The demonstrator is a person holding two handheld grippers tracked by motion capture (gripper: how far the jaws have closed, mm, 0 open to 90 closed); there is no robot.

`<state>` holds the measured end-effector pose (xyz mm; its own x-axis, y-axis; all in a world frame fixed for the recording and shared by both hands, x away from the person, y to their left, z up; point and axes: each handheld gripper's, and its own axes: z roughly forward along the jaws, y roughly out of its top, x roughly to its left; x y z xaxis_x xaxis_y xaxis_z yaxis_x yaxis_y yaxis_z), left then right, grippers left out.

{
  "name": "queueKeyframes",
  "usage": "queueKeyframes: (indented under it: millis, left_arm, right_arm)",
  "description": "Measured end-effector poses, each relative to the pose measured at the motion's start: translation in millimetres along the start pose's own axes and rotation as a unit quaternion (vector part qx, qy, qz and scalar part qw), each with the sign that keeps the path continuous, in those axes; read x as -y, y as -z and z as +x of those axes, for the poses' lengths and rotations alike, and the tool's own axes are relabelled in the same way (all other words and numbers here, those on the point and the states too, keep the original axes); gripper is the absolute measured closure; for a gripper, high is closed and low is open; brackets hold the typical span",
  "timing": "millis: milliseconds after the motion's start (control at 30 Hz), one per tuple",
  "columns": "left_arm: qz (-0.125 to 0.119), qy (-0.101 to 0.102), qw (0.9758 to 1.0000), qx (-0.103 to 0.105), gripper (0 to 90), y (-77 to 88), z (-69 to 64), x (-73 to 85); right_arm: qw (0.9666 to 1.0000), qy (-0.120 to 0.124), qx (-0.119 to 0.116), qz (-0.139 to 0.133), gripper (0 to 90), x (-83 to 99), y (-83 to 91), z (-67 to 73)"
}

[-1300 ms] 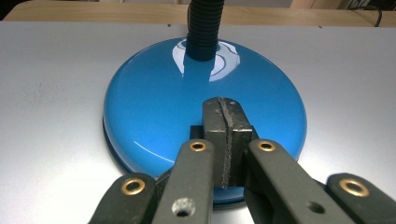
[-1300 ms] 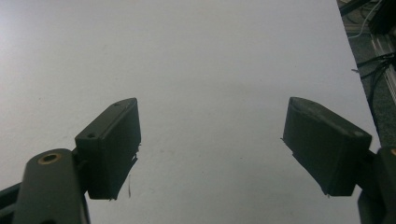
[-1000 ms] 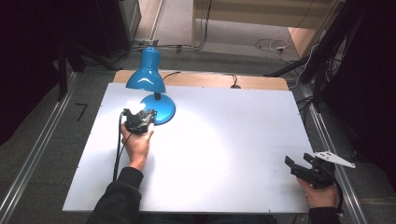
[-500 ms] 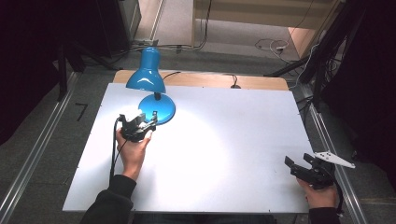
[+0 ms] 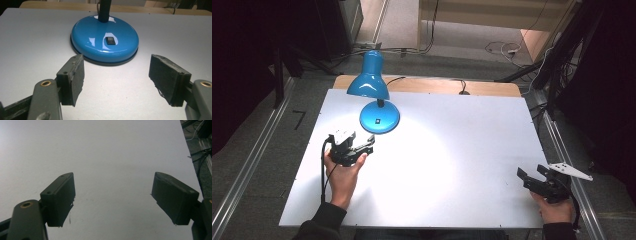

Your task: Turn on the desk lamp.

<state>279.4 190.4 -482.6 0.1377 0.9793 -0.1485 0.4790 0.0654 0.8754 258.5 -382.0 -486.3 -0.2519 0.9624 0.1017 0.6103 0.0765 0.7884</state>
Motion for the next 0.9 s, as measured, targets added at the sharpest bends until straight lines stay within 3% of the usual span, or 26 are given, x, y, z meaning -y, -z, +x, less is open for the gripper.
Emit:
queueKeyframes:
  millis: [433, 767, 900]
  left_arm:
    - [0.012, 0.002, 0.9999, -0.006, 23.5, 37.2, 1.4, 15.8]
    - [0.021, 0.001, 0.9994, -0.028, 22.6, 68.6, 13.7, 30.1]
    - [0.029, 0.004, 0.9989, -0.037, 21.6, 74.2, 20.3, 34.4]
  right_arm:
    - [1.0, -0.001, 0.002, 0.0, 17.4, 0.2, 0.7, 0.5]
    - [1.0, 0.0, 0.002, 0.0, 17.4, 0.1, 0.5, 0.9]
    - [1.0, 0.0, 0.003, 0.002, 17.4, 0.2, 0.5, 1.2]
